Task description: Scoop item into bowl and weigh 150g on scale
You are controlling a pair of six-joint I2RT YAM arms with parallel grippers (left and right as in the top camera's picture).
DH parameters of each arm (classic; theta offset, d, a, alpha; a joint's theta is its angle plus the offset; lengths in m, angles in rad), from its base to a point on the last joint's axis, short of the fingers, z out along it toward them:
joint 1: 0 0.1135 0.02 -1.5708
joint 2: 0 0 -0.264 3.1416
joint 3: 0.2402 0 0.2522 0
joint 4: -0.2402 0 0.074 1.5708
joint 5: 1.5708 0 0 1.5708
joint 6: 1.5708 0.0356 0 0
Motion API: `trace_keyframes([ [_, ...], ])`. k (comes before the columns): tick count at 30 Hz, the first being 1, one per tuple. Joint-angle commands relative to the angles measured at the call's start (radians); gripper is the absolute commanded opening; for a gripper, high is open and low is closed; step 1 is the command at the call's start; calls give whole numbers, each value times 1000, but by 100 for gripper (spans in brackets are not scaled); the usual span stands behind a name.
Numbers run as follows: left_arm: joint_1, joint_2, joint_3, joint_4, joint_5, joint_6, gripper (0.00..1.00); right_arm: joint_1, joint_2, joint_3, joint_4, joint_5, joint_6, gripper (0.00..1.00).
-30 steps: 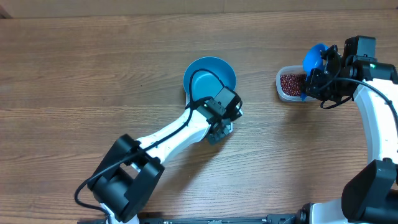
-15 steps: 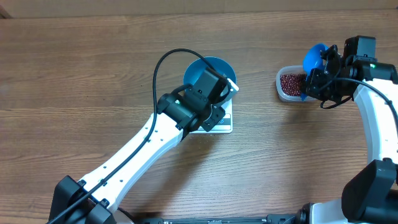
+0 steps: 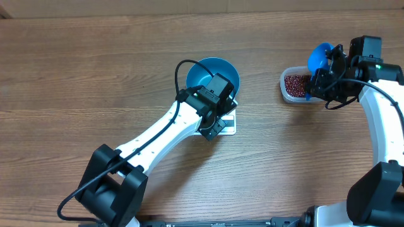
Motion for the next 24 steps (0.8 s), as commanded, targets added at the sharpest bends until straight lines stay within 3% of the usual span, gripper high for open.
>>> trace_keyframes([
  [1, 5, 24, 10, 0, 18, -14, 4, 4, -2, 5, 7, 10, 1, 4],
  [7, 13, -41, 46, -25, 58, -14, 4, 4, -2, 4, 5, 10, 13, 4],
  [11, 65, -159, 222, -118, 60, -14, 4, 4, -2, 5, -9, 10, 19, 4],
  [16, 251, -238, 527, -129, 63, -45, 4, 4, -2, 5, 27, 10, 41, 4],
  [24, 483, -193, 556, -125, 121, -78, 4, 4, -2, 4, 43, 10, 42, 4],
])
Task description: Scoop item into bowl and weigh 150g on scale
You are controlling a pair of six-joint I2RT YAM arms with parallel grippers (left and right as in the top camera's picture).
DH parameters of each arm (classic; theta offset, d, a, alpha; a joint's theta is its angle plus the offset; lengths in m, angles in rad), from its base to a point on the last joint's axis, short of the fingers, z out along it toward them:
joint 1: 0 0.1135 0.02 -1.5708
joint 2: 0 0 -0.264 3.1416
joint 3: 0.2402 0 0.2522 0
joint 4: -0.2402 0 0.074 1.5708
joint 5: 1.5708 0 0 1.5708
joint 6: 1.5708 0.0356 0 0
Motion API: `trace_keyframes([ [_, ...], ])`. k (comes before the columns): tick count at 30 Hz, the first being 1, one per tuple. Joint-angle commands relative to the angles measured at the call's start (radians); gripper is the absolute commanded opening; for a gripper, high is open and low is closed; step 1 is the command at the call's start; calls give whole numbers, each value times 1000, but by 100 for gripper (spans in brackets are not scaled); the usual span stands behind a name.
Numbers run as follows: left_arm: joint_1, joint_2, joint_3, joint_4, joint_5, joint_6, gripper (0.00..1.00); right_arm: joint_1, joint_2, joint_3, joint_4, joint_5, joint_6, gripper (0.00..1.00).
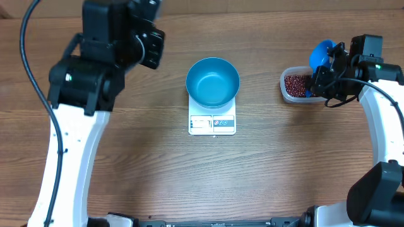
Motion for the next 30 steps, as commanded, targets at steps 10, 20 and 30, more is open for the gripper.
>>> trace_keyframes([
  [10, -73, 214, -48, -321, 220, 225, 4, 4, -2, 5, -9, 9, 7, 4],
  [20, -380, 227, -428, -3, 178, 252, 4, 4, -2, 5, -24, 10, 7, 4],
  [30, -474, 245, -666, 357, -22, 229, 4, 4, -2, 5, -38, 10, 6, 4],
])
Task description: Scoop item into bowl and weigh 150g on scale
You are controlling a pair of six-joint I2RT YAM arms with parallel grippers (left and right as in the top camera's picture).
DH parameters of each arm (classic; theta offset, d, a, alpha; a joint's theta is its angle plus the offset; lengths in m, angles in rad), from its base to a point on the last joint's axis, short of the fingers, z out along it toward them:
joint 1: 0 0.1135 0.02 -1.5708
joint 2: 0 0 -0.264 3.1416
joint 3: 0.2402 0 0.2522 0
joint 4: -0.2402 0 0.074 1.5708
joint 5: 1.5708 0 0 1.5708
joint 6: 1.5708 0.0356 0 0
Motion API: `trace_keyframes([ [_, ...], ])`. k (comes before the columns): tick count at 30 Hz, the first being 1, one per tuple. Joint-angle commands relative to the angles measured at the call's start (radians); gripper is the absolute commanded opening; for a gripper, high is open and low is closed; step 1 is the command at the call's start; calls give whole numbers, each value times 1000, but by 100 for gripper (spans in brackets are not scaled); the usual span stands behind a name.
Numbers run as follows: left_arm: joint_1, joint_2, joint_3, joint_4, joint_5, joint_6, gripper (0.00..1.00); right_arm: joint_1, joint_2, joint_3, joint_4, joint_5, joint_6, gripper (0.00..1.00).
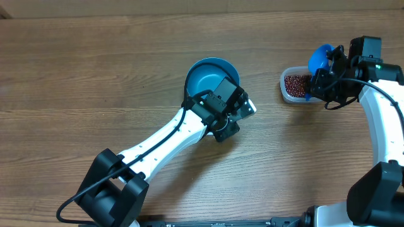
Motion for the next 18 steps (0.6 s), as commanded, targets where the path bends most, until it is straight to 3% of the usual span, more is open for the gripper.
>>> trace_keyframes([
  [1, 12, 31, -60, 50, -59, 2, 4, 4, -2, 5, 5, 10, 4, 4],
  [11, 13, 104, -66, 111, -150, 5, 4, 4, -2, 5, 9, 10, 4, 4],
  [18, 13, 103, -13, 32, -160, 4, 4, 4, -2, 5, 13, 10, 4, 4],
])
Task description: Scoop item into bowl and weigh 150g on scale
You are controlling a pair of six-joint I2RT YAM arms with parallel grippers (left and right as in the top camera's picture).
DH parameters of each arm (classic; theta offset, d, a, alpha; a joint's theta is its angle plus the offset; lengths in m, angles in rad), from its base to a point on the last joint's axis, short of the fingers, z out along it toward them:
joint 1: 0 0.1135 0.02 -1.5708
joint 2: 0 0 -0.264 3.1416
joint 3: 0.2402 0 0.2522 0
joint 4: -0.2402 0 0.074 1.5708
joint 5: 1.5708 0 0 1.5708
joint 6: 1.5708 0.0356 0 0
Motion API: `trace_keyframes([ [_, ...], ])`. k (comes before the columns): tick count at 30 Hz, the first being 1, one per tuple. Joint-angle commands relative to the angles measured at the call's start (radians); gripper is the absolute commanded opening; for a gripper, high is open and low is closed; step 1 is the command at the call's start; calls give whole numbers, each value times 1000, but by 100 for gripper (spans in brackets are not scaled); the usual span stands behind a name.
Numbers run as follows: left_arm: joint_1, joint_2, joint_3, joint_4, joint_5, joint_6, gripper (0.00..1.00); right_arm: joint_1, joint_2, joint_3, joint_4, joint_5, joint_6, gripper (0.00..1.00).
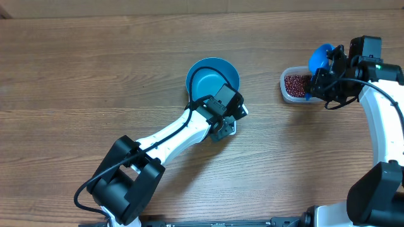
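An empty blue bowl (pixel 203 77) stands at the table's middle. The white scale (pixel 231 129) under it is mostly hidden by my left arm; only a pale edge shows. My left gripper (pixel 226 121) hovers low over the scale just in front of the bowl, its fingers hidden under the wrist. At the right, my right gripper (pixel 323 74) is shut on a blue scoop (pixel 319 57), held above the far edge of a clear tub of red beans (pixel 294 84). Whether the scoop holds any beans cannot be seen.
The wooden table (pixel 95 75) stretches left of the bowl. My left arm's white link (pixel 170 135) runs diagonally from the front left to the scale. The right arm's link (pixel 385 120) stands along the right edge.
My left wrist has shifted slightly left and back over the scale, and its elbow has swung a little to the right. Right arm, scoop, bowl and bean tub are unmoved.
My left wrist was first over the scale in front of the bowl. Then that arm was raised high at the far left, showing the whole scale and an empty bowl. It was then back over the scale and remains there. The right gripper held the scoop over the tub throughout.
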Motion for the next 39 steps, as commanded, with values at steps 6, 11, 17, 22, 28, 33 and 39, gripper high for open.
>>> trace_keyframes([
  [6, 8, 19, 42, -1, -14, 0, 4, 3, -2, 5, -2, 10, 4, 4],
  [11, 8, 32, 37, 18, -14, -1, 4, 3, -2, 5, -14, 10, 4, 4],
  [17, 8, 65, 37, 32, -6, -4, 4, 3, -2, 5, -14, 10, 4, 4],
  [22, 8, 97, 37, 43, -6, -9, 4, 3, -2, 5, -13, 10, 4, 4],
  [28, 13, 98, 37, 46, -26, -8, 4, 3, -2, 5, -13, 10, 4, 4],
  [33, 13, 98, 37, 34, -40, -8, 4, 3, -2, 5, -13, 10, 4, 4],
  [39, 13, 98, 37, 24, -43, -8, 4, 3, -2, 5, -13, 10, 4, 4],
])
